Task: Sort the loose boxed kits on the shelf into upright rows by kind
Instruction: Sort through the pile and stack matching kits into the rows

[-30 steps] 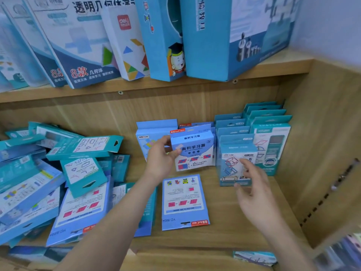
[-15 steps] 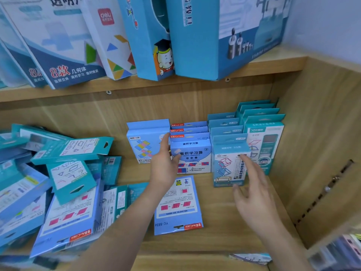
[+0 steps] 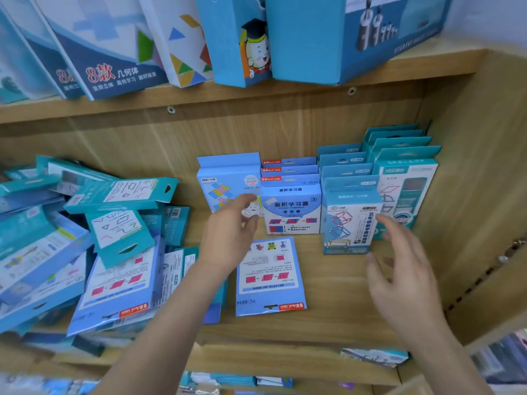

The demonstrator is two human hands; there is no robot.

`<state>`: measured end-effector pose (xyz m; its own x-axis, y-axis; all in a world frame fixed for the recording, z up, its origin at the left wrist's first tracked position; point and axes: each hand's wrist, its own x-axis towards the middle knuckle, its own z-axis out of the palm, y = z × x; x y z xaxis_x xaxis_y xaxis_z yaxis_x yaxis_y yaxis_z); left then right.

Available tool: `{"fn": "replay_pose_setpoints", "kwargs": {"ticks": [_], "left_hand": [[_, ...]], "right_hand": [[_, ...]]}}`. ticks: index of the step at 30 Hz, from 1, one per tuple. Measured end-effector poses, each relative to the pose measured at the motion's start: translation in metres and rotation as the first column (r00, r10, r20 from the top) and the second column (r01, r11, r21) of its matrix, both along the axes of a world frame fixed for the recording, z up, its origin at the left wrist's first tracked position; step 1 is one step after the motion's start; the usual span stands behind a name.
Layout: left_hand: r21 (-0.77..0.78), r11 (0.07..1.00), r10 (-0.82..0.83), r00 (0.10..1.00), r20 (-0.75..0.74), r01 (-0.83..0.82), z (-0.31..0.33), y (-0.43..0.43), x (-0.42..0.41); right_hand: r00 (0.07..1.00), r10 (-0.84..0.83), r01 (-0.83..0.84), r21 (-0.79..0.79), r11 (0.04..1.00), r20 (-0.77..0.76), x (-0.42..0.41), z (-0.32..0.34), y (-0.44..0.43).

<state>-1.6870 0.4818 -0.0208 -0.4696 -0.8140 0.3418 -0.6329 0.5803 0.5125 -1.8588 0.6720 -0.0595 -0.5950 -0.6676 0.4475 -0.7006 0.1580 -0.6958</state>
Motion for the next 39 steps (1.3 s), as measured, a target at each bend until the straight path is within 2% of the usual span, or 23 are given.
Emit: {"fn": "replay_pose_setpoints", "kwargs": {"ticks": [2, 4, 6, 8, 12, 16, 19, 21, 23, 25, 26, 28, 30, 32, 34, 37, 39], "left_hand": [[0.025, 0.999, -0.024, 0.997, 0.078, 0.022, 0.000, 0.020, 0.024], [0.091, 0.990, -0.123, 0.978, 0.166, 0.109, -0.010, 0.043, 0.045], [0.157, 0.963, -0.255, 0.924, 0.284, 0.218, -0.026, 0.056, 0.058], [0.202, 0.940, -0.329, 0.884, 0.331, 0.274, -0.042, 0.058, 0.065], [0.086, 0.957, -0.290, 0.885, 0.365, 0.278, -0.057, 0.054, 0.068], [-0.113, 0.912, -0.319, 0.856, 0.408, 0.394, -0.064, 0.055, 0.068], [-0.198, 0.886, -0.354, 0.888, 0.293, 0.419, -0.053, 0.058, 0.071], [-0.218, 0.901, -0.353, 0.926, 0.135, 0.375, -0.037, 0.061, 0.073], [-0.186, 0.949, -0.271, 0.960, -0.070, 0.254, -0.019, 0.065, 0.072], [0.000, 0.991, -0.128, 0.928, -0.349, 0.136, -0.003, 0.066, 0.071], [0.158, 0.975, -0.062, 0.873, -0.483, 0.157, 0.003, 0.065, 0.071], [0.414, 0.860, 0.021, 0.790, -0.613, 0.298, 0.009, 0.061, 0.074], [0.499, 0.792, -0.028, 0.839, -0.544, 0.351, 0.010, 0.061, 0.078], [0.504, 0.794, -0.095, 0.889, -0.448, 0.339, 0.007, 0.067, 0.079], [0.498, 0.812, -0.068, 0.897, -0.437, 0.305, 0.004, 0.070, 0.079], [0.511, 0.810, -0.041, 0.897, -0.441, 0.288, 0.000, 0.067, 0.079], [0.512, 0.814, -0.050, 0.912, -0.407, 0.273, -0.004, 0.065, 0.078]], "right_hand": [[1.000, 0.028, -0.028, -0.012, 1.000, 0.010, 0.009, -0.003, 0.004], [0.995, 0.097, -0.097, -0.005, 0.995, 0.039, 0.019, -0.009, 0.005], [0.983, 0.171, -0.174, 0.033, 0.984, 0.071, 0.029, -0.018, 0.003], [0.969, 0.229, -0.235, 0.056, 0.970, 0.095, 0.036, -0.028, 0.000], [0.935, 0.339, -0.348, 0.077, 0.934, 0.108, 0.043, -0.039, -0.007], [0.883, 0.465, -0.469, 0.191, 0.862, 0.070, 0.048, -0.040, -0.013], [0.857, 0.510, -0.511, 0.244, 0.824, 0.071, 0.046, -0.037, -0.021], [0.851, 0.523, -0.518, 0.219, 0.827, 0.041, 0.046, -0.025, -0.027], [0.859, 0.509, -0.512, 0.129, 0.849, 0.059, 0.049, -0.009, -0.032], [0.847, 0.490, -0.507, 0.036, 0.861, 0.204, 0.053, 0.008, -0.034], [0.820, 0.486, -0.506, -0.013, 0.862, 0.302, 0.055, 0.015, -0.035], [0.727, 0.475, -0.480, -0.128, 0.868, 0.496, 0.055, 0.024, -0.037], [0.641, 0.460, -0.440, -0.198, 0.876, 0.614, 0.054, 0.030, -0.038], [0.587, 0.460, -0.431, -0.224, 0.874, 0.667, 0.054, 0.033, -0.038], [0.548, 0.464, -0.430, -0.242, 0.870, 0.696, 0.055, 0.034, -0.037], [0.557, 0.439, -0.409, -0.227, 0.884, 0.705, 0.058, 0.036, -0.036], [0.601, 0.430, -0.402, -0.211, 0.891, 0.674, 0.057, 0.040, -0.035]]}}
